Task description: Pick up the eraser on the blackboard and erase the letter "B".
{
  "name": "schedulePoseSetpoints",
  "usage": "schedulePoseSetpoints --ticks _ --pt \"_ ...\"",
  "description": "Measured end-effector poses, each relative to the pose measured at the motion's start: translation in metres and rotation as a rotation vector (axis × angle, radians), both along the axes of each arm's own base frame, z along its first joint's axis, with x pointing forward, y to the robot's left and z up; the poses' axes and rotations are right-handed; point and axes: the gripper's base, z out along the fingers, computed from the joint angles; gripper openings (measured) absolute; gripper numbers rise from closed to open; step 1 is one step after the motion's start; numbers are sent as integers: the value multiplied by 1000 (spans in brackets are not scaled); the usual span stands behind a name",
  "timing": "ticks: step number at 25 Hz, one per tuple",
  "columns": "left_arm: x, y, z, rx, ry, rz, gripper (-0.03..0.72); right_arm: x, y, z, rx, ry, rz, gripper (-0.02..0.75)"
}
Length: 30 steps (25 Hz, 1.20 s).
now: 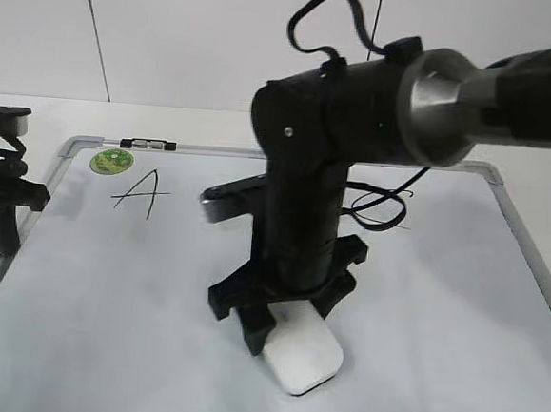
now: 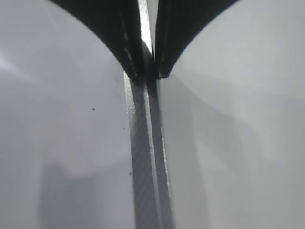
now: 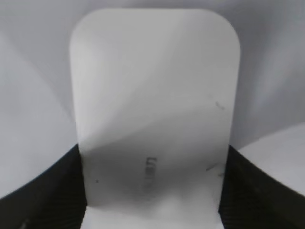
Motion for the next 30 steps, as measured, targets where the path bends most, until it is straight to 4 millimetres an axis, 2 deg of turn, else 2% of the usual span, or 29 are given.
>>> schedulePoseSetpoints --ticks 6,9,13,18,21,25,30 --pt "0 0 0 0 0 0 49 44 -54 1 1 -2 -177 571" --pt "0 0 0 0 0 0 49 55 -71 3 8 -7 -215 571" --pt "0 0 0 -1 2 1 49 50 -76 17 34 -10 -195 571" --pt "-1 0 0 -1 6 0 49 39 -79 63 124 -77 -181 571" --pt "-1 0 0 -1 10 0 49 36 -87 78 116 -111 -175 571" --pt "-1 0 0 -1 13 0 49 40 -108 82 107 -114 -228 571" --pt "-2 0 0 -1 18 -1 49 57 -156 86 99 -126 -366 571"
